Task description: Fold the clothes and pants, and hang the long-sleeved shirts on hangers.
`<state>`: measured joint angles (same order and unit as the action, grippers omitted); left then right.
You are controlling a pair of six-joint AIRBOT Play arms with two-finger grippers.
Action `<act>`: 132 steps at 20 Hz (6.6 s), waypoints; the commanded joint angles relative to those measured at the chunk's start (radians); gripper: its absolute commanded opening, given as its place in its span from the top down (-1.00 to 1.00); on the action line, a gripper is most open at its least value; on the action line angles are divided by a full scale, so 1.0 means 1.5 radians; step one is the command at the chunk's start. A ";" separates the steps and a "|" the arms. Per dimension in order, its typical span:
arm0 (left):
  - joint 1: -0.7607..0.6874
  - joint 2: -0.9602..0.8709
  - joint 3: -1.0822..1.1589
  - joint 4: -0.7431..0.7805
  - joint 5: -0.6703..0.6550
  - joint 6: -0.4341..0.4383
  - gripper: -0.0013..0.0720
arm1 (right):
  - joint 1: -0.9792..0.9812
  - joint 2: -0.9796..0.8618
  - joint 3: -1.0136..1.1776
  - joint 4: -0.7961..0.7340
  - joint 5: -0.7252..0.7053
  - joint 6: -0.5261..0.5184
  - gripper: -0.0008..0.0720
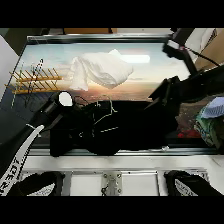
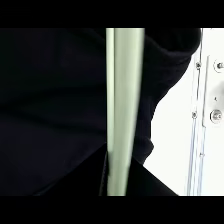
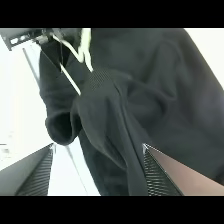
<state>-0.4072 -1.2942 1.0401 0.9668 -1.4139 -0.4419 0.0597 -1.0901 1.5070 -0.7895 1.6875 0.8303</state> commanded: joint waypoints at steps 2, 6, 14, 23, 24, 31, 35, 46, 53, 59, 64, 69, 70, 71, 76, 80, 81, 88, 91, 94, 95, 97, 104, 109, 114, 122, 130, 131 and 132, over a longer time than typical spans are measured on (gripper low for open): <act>0.000 0.000 0.000 0.000 0.000 0.000 0.93 | -0.287 0.001 -0.173 0.248 0.076 -0.212 -0.70; 0.000 0.000 0.000 0.000 -0.005 0.000 0.93 | -0.388 -0.028 -0.302 0.253 0.102 -0.413 -0.70; 0.000 0.000 0.000 0.000 -0.005 0.000 0.93 | -0.309 -0.129 -0.381 0.255 0.102 -0.564 -0.70; 0.000 0.000 0.000 0.000 -0.005 0.000 0.93 | -0.193 -0.194 -0.381 0.263 0.072 -0.589 -0.70; 0.000 0.000 0.000 0.000 -0.005 0.000 0.92 | -0.184 -0.194 -0.381 0.263 0.064 -0.589 -0.70; 0.000 0.000 0.000 0.000 -0.005 0.000 0.93 | -0.163 -0.194 -0.381 0.277 0.059 -0.588 -0.70; 0.000 0.000 0.000 0.000 -0.005 0.000 0.93 | -0.163 -0.194 -0.381 0.290 0.060 -0.589 -0.70; 0.000 0.000 0.000 0.001 -0.005 0.000 0.93 | -0.164 -0.194 -0.381 0.290 0.060 -0.589 -0.69; 0.000 0.000 0.000 0.001 -0.005 0.000 0.93 | -0.164 -0.194 -0.381 0.290 0.060 -0.589 0.90; 0.000 0.000 0.000 0.001 -0.005 0.000 0.92 | -0.163 -0.194 -0.381 0.290 0.060 -0.569 0.90; 0.000 0.000 0.000 0.001 -0.005 0.000 0.92 | -0.164 -0.194 -0.381 0.290 0.060 -0.572 0.91; 0.000 0.000 0.000 0.002 -0.005 0.000 0.92 | -0.164 -0.194 -0.381 0.290 0.060 -0.574 0.92; 0.000 0.000 0.000 0.002 -0.005 0.000 0.92 | -0.164 -0.194 -0.381 0.290 0.060 -0.574 0.92; 0.000 0.000 0.000 0.002 -0.005 0.000 0.92 | -0.164 -0.194 -0.381 0.290 0.060 -0.574 0.92; 0.000 0.000 0.001 0.006 -0.009 0.000 0.92 | -0.164 -0.194 -0.381 0.290 0.060 -0.574 0.92; 0.000 0.000 0.000 0.006 -0.024 0.000 0.80 | -0.164 -0.194 -0.381 0.291 0.059 -0.574 0.92; 0.000 0.000 0.000 0.007 -0.022 -0.005 0.19 | -0.164 -0.194 -0.381 0.290 0.060 -0.574 0.92; 0.001 0.000 0.001 0.007 -0.010 -0.050 -0.11 | -0.164 -0.194 -0.381 0.323 0.059 -0.574 0.92; 0.012 0.000 0.001 0.006 -0.009 -0.073 -0.11 | -0.164 -0.193 -0.381 0.362 0.027 -0.574 0.92; 0.037 0.000 0.000 0.006 -0.012 -0.101 -0.11 | -0.164 -0.193 -0.381 0.368 0.007 -0.573 0.92; 0.041 0.001 0.000 0.004 -0.011 -0.101 -0.11 | -0.164 -0.193 -0.381 0.370 0.007 -0.573 0.92; 0.040 0.000 0.001 0.000 0.002 -0.101 -0.11 | -0.163 -0.193 -0.381 0.384 0.007 -0.573 0.92; 0.043 0.001 0.001 0.000 0.016 -0.106 -0.11 | -0.163 -0.193 -0.381 0.419 0.007 -0.570 0.92; 0.054 0.001 0.001 -0.001 0.019 -0.116 -0.11 | -0.162 -0.193 -0.381 0.435 -0.017 -0.553 0.92; 0.054 0.001 0.001 -0.001 0.020 -0.118 -0.11 | -0.162 -0.193 -0.381 0.437 -0.018 -0.553 0.92; 0.054 0.034 0.000 0.006 0.020 -0.125 -0.11 | -0.162 -0.193 -0.381 0.473 -0.020 -0.553 0.92; 0.101 0.034 0.000 0.004 0.023 -0.167 -0.11 | -0.162 -0.193 -0.381 0.512 -0.022 -0.553 0.92; 0.110 0.034 0.000 0.000 0.023 -0.170 -0.11 | -0.162 -0.193 -0.381 0.511 -0.027 -0.552 0.92; 0.115 0.034 0.000 -0.003 0.023 -0.170 -0.11 | -0.162 -0.193 -0.381 0.510 -0.032 -0.546 0.92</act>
<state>-0.2657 -1.2442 1.0405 0.9745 -1.3796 -0.6743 -0.1841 -1.3808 0.9344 -0.0315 1.6520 0.0006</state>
